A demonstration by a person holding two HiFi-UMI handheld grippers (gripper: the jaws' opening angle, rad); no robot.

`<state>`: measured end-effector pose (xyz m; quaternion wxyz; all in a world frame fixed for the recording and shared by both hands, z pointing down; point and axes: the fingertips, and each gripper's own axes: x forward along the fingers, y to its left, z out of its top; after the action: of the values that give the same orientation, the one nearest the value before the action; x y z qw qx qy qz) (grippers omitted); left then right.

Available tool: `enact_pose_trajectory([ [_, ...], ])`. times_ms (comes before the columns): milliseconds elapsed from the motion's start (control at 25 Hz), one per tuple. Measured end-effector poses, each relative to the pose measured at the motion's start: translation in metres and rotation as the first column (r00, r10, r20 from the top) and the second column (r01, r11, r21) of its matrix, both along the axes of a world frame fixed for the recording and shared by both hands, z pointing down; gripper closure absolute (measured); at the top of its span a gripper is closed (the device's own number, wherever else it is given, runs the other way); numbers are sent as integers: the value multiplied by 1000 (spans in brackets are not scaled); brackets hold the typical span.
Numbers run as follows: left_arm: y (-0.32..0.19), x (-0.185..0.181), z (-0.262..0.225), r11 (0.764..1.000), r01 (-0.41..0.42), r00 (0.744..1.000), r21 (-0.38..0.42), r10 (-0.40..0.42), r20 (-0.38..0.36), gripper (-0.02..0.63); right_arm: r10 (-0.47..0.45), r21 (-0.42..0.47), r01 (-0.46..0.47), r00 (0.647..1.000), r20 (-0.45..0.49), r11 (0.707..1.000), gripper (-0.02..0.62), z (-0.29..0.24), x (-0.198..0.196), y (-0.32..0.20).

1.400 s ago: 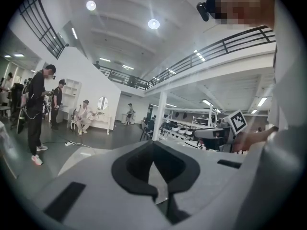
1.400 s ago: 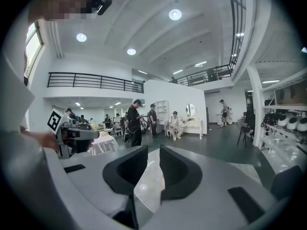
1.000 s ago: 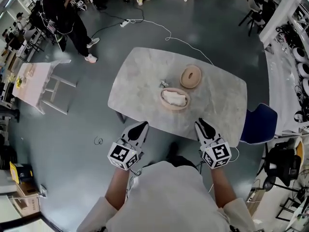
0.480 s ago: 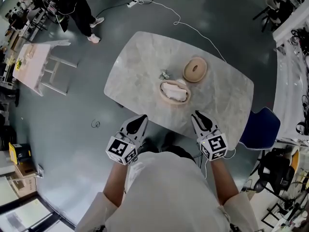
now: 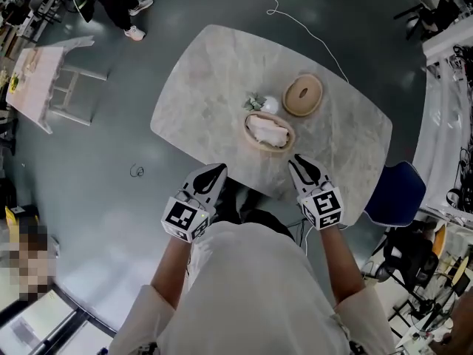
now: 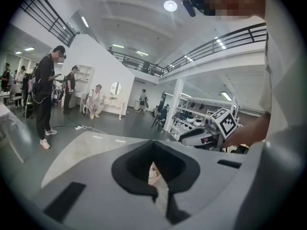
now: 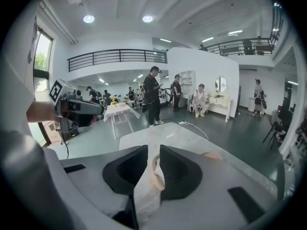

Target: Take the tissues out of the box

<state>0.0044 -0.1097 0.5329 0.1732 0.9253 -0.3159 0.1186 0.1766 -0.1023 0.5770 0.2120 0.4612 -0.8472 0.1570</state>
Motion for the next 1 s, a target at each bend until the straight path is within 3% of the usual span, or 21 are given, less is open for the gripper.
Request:
enact_pose_trajectory([
  [440, -52, 6, 40, 997, -37, 999, -64, 38, 5, 600, -102, -175, 80, 988, -118, 981, 489, 101, -10, -58],
  [720, -71, 0, 60, 993, -29, 999, -112, 31, 12, 600, -190, -300, 131, 966, -175, 945, 483, 176, -16, -81],
  [1000, -76, -8, 76, 988, -9, 1000, -153, 11, 17, 600, -286, -420, 174, 932, -221, 891, 460, 240, -19, -86],
])
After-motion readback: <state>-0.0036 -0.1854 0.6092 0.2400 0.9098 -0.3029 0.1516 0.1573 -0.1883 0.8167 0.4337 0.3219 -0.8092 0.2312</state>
